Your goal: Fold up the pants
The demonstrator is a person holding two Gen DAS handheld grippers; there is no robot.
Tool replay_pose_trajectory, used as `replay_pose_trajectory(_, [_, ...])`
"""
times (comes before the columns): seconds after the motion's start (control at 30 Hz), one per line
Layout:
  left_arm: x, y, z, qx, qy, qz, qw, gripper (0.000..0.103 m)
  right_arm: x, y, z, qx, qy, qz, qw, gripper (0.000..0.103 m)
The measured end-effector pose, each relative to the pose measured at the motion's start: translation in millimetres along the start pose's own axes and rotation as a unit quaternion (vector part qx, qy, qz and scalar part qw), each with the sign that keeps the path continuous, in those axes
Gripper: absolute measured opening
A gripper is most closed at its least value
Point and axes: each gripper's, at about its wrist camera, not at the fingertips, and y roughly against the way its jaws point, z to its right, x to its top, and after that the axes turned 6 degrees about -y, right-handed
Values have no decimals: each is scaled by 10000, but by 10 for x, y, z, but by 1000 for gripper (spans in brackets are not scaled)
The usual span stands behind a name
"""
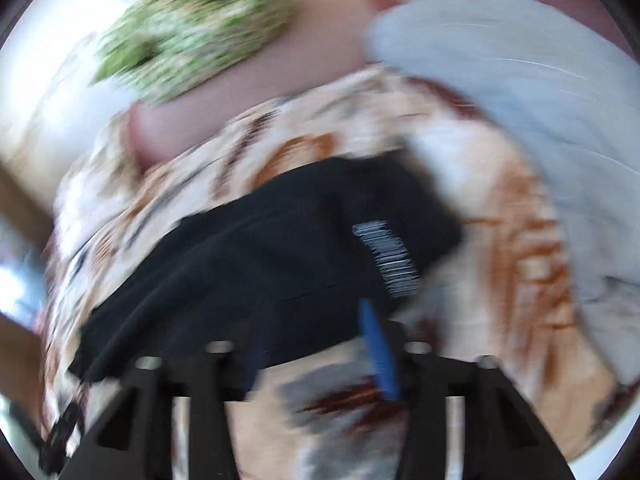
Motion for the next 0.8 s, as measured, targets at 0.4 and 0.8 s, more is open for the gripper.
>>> replay_pose_trajectory(0.4, [-20, -3, 26, 16, -29, -6, 10000, 66, -475, -1061, -1409, -513, 2872, -936, 9519, 15])
replay_pose_trajectory(0.8, [27, -55, -3, -105, 119, 3, 9999, 69, -661, -669, -1230, -256, 2793, -1059, 9540, 3])
